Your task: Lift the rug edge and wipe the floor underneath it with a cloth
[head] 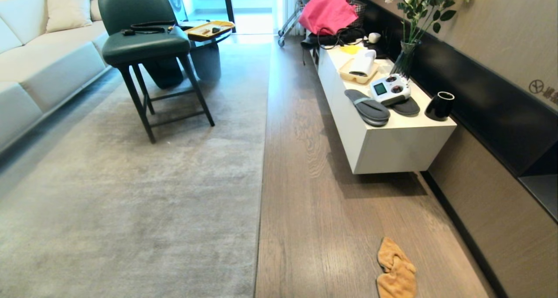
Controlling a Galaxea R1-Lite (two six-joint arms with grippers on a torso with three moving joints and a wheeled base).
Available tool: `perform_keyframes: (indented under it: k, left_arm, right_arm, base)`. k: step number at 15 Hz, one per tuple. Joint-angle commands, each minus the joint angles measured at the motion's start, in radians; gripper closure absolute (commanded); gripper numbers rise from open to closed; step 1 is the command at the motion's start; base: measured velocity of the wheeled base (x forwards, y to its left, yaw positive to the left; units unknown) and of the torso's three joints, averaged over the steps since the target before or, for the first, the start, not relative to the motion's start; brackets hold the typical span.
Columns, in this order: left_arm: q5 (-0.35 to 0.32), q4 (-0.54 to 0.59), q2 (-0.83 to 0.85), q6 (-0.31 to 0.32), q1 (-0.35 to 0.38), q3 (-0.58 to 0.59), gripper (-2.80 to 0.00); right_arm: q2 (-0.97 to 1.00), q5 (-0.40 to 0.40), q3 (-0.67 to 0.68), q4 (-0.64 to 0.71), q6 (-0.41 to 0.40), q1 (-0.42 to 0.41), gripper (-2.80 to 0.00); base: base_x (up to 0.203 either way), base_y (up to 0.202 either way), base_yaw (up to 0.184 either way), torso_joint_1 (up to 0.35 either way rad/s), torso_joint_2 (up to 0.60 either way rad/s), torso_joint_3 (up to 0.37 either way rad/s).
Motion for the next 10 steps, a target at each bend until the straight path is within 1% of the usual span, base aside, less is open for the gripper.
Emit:
perform_keyframes:
  k: [1, 10]
  left_arm:
    - [0.000, 0.000, 0.000, 0.000, 0.000, 0.000, 0.00]
    - [0.000, 0.000, 0.000, 0.000, 0.001, 0.000, 0.00]
  right_arm:
    - [-0.028, 0.001, 0.000, 0.000, -0.002, 0.000, 0.00]
    - [-0.028, 0.001, 0.000, 0.000, -0.002, 0.000, 0.00]
  base:
    - [0.000, 0.000, 0.000, 0.000, 0.00, 0.000]
    - [0.000, 0.000, 0.000, 0.000, 0.00, 0.000]
